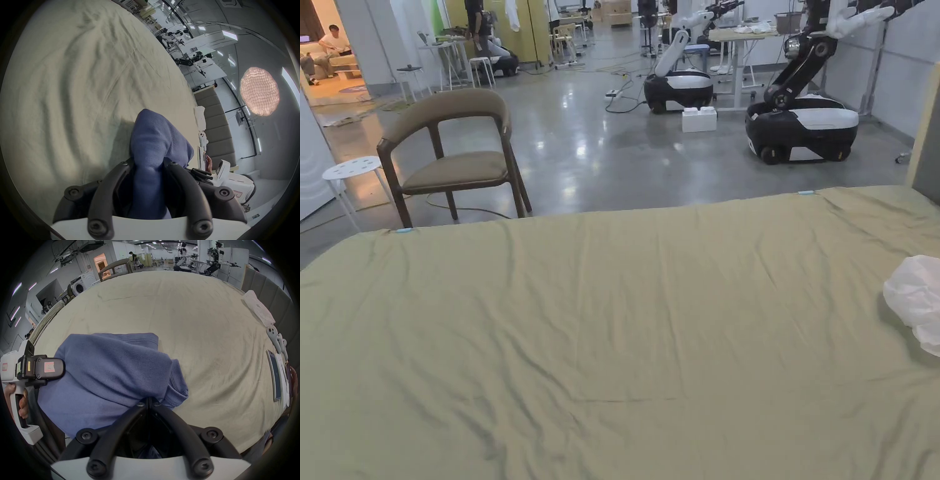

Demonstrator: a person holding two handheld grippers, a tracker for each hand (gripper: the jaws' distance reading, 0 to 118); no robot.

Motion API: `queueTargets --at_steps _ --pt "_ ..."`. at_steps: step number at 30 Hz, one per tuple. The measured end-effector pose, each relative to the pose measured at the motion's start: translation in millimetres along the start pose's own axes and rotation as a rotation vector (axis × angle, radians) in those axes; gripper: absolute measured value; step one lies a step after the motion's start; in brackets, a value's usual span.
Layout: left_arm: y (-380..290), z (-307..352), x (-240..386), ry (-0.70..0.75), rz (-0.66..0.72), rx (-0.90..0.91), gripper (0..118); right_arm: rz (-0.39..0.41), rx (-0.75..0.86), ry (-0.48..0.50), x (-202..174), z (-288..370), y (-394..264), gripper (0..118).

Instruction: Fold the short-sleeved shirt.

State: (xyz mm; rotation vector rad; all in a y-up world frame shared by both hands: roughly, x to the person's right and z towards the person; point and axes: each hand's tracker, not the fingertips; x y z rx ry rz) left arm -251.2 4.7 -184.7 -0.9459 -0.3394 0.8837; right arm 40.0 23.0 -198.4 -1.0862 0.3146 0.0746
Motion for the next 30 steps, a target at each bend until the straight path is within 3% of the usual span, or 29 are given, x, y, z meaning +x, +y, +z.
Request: queueTargets --at_steps 5,9,13,18,20,24,25,26,27,28,29,30 --pt "7 14 7 -0.026 -0.013 0.038 21 0.036 0.071 0.030 4 16 -4 0" --pt "33 66 12 -0.012 -0.097 0.122 20 -0.032 0.190 0.070 15 53 -5 0" --pt "88 157 -24 0.152 -0.121 0.221 20 -0.096 0.217 0.108 37 78 -10 0" --pt "153 249 -89 0.475 -0.059 0.288 20 -0.202 0.157 0.081 57 79 -25 0" --pt "172 263 -105 0.637 -0.104 0.299 20 -0.227 0.130 0.088 63 71 -31 0" --pt "194 267 -128 0.628 -0.005 0.333 20 -0.227 0.123 0.077 64 73 -40 0" --pt "193 261 -130 0.628 -0.009 0.332 23 -0.236 0.129 0.083 66 74 -41 0" --pt "195 255 -133 0.681 -0.008 0.330 33 -0.250 0.129 0.093 68 75 -41 0" --pt "196 251 -134 0.741 -0.014 0.333 47 -0.260 0.131 0.096 70 76 -42 0" --pt "197 248 -134 0.808 -0.033 0.340 71 -0.263 0.137 0.095 71 79 -41 0" --pt "197 249 -128 0.839 -0.071 0.335 82 -0.264 0.153 0.089 73 83 -41 0" --pt "200 251 -124 0.853 -0.101 0.338 84 -0.263 0.165 0.085 75 88 -39 0"
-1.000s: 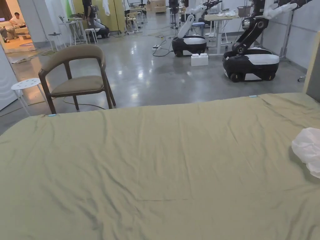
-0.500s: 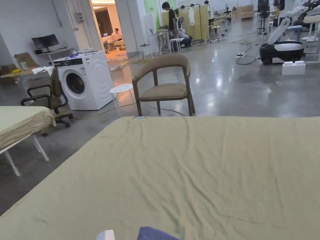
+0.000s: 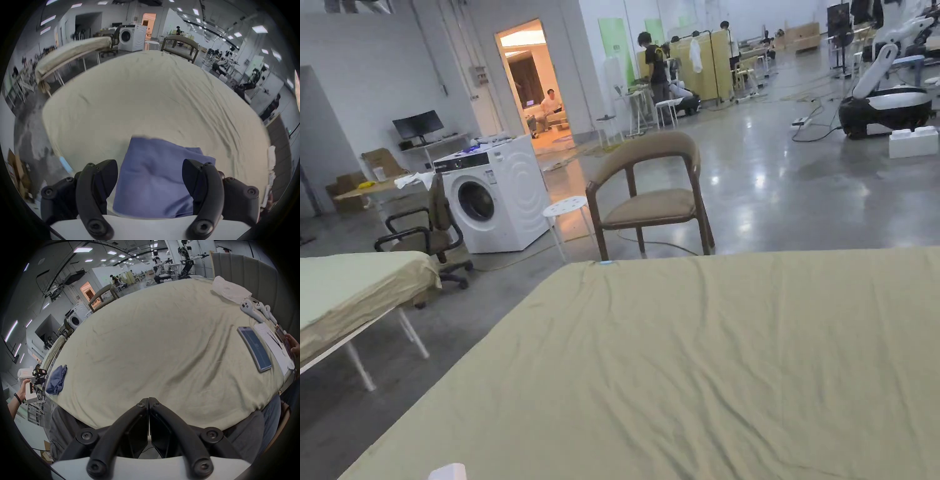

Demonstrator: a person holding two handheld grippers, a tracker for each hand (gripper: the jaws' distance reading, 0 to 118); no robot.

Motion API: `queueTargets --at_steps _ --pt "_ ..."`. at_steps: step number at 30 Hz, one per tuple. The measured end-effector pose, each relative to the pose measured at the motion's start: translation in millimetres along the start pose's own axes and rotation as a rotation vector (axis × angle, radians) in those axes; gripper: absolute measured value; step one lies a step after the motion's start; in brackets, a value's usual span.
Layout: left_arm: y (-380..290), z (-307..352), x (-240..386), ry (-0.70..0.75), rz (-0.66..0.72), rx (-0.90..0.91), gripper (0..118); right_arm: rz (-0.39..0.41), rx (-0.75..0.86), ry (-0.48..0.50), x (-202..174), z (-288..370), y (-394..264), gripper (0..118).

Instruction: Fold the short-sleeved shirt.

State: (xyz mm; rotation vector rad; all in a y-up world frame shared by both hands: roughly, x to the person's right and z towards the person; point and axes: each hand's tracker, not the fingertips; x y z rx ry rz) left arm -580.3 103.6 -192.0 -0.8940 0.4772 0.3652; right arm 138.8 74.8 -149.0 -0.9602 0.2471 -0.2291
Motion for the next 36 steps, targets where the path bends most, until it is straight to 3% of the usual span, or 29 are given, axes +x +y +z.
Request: queueTargets --at_steps 3,7,12,15,18,21,23,26,30,32,36 --pt "17 37 13 0.032 -0.024 0.113 84 -0.020 0.063 -0.014 7 17 17 0" --pt "19 119 55 -0.203 -0.126 0.335 84 -0.058 0.212 -0.035 15 51 43 0" --pt "-23 225 133 -0.301 -0.369 0.552 84 0.105 0.475 -0.045 -4 101 66 0" --pt "-50 264 171 -0.372 -0.359 0.688 81 0.186 0.600 -0.020 -18 122 72 0" --pt "-77 285 203 -0.516 -0.311 0.772 68 0.246 0.676 0.000 -31 135 78 0" --pt "-100 296 232 -0.499 -0.391 0.849 38 0.264 0.701 -0.009 -43 143 82 0" --pt "-111 296 241 -0.452 -0.403 0.884 35 0.271 0.716 -0.009 -48 148 83 0" --pt "-123 299 250 -0.431 -0.439 0.873 8 0.300 0.752 -0.031 -54 153 83 0" --pt "-133 296 246 -0.409 -0.449 0.885 0 0.333 0.782 0.019 -52 150 77 0" --pt "-139 299 241 -0.378 -0.407 0.991 0 0.333 0.798 -0.003 -56 151 72 0" --pt "-137 302 238 -0.379 -0.410 0.975 0 0.324 0.808 -0.027 -55 153 74 0"
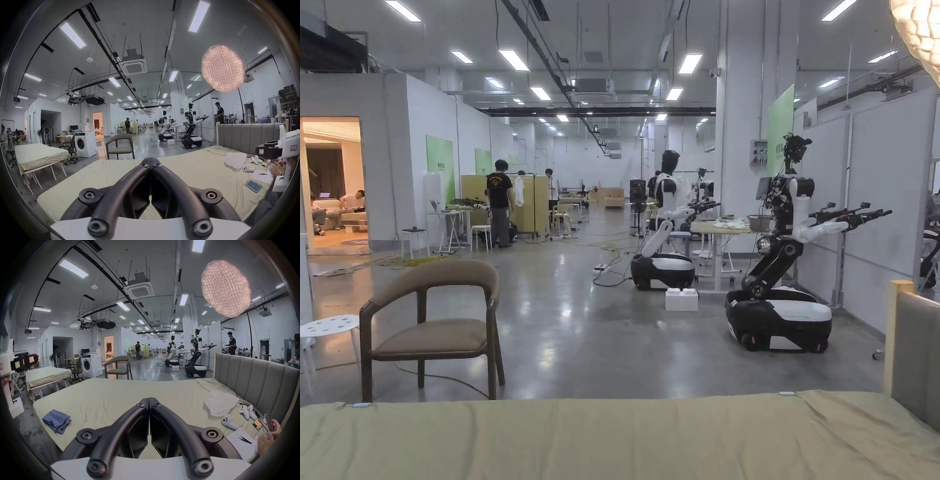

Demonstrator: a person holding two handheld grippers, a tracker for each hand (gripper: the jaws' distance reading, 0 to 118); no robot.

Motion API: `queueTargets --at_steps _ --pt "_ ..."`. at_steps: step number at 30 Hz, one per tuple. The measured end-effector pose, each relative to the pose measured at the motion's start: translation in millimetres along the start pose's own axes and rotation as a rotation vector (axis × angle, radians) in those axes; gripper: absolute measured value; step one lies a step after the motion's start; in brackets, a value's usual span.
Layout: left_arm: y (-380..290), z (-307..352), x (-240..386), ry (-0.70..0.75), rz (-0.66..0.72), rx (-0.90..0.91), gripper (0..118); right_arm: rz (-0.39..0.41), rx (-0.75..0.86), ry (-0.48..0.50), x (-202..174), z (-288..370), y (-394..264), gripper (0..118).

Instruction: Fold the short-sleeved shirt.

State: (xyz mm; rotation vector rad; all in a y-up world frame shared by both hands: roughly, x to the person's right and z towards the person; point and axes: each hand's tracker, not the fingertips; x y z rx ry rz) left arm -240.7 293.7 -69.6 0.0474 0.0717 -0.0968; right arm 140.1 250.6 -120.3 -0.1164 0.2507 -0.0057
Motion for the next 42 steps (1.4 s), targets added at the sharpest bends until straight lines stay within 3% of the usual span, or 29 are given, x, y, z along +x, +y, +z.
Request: queueTargets --at_steps 5,11,12,15,17,18,20,22,27,32,42 --pt "0 -4 0 -0.012 -0.014 -0.020 0 -0.043 0.011 -0.019 5 5 2 0" --pt "0 -6 5 -0.039 -0.020 -0.022 0 -0.038 0.008 -0.040 6 8 2 1" --pt "0 -6 6 -0.042 -0.024 -0.018 0 -0.041 0.010 -0.040 5 8 2 5" --pt "1 -5 7 -0.056 -0.025 0.003 12 -0.060 0.010 -0.029 7 10 3 38" --pt "3 -5 7 -0.060 -0.016 0.004 15 -0.065 0.015 -0.021 6 11 4 45" --pt "3 -6 6 -0.057 -0.008 0.003 23 -0.063 0.018 -0.019 6 12 5 53" --pt "5 -6 6 -0.053 0.004 0.004 62 -0.051 0.036 -0.022 4 14 8 71" --pt "5 -7 6 -0.026 0.012 0.019 89 -0.041 0.058 -0.025 2 16 12 88" --pt "7 -4 3 -0.021 0.026 0.042 117 -0.062 0.108 -0.020 2 17 16 113" --pt "8 1 4 -0.025 0.003 0.081 118 -0.100 0.120 0.022 3 18 17 118" --pt "7 -1 8 -0.040 0.016 0.056 118 -0.064 0.113 0.015 -2 16 18 118"
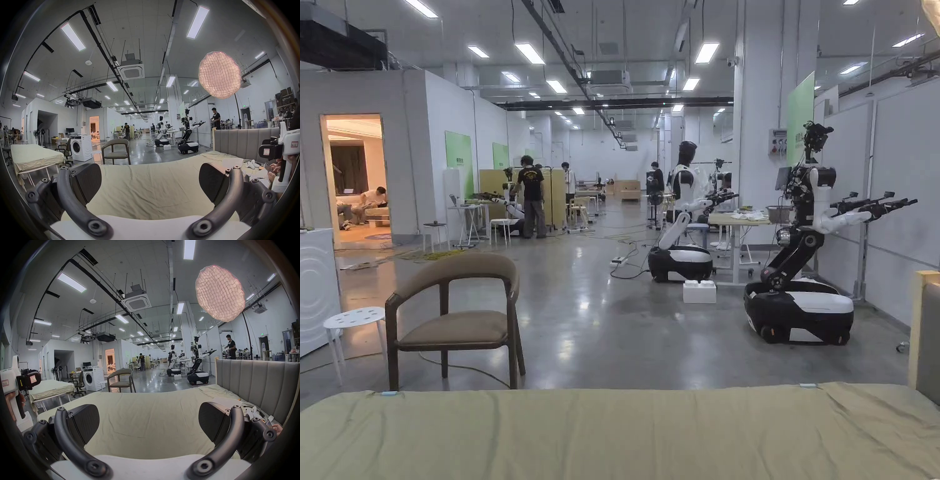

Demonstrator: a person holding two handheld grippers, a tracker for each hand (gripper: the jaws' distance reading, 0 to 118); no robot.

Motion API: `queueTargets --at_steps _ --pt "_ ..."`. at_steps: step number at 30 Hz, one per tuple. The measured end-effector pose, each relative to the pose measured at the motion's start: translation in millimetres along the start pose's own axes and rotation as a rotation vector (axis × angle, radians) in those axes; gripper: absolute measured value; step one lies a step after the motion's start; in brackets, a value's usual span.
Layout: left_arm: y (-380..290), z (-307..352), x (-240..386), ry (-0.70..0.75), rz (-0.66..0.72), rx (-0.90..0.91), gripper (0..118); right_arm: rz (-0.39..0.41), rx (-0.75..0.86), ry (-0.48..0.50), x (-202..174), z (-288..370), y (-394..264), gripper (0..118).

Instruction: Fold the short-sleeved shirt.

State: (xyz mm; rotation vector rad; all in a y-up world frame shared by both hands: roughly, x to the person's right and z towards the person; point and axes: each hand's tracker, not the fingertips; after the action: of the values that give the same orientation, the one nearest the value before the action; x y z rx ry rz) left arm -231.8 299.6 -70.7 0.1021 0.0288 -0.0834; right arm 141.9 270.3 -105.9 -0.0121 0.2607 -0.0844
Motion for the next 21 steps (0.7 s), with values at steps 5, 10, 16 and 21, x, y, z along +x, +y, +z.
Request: queueTargets --at_steps 5,10,16,21 --pt "-2 0 1 -0.007 0.010 -0.013 118 -0.019 -0.012 -0.011 3 -1 -1 118" --pt "-18 0 -17 0.007 0.027 -0.039 118 -0.017 -0.023 -0.014 2 -1 -2 118" --pt "-15 -4 -14 0.007 0.041 -0.064 118 -0.055 -0.086 -0.049 1 -11 5 118" --pt "-11 -7 -8 0.003 0.053 -0.084 118 -0.116 -0.165 -0.073 -5 -18 14 118"
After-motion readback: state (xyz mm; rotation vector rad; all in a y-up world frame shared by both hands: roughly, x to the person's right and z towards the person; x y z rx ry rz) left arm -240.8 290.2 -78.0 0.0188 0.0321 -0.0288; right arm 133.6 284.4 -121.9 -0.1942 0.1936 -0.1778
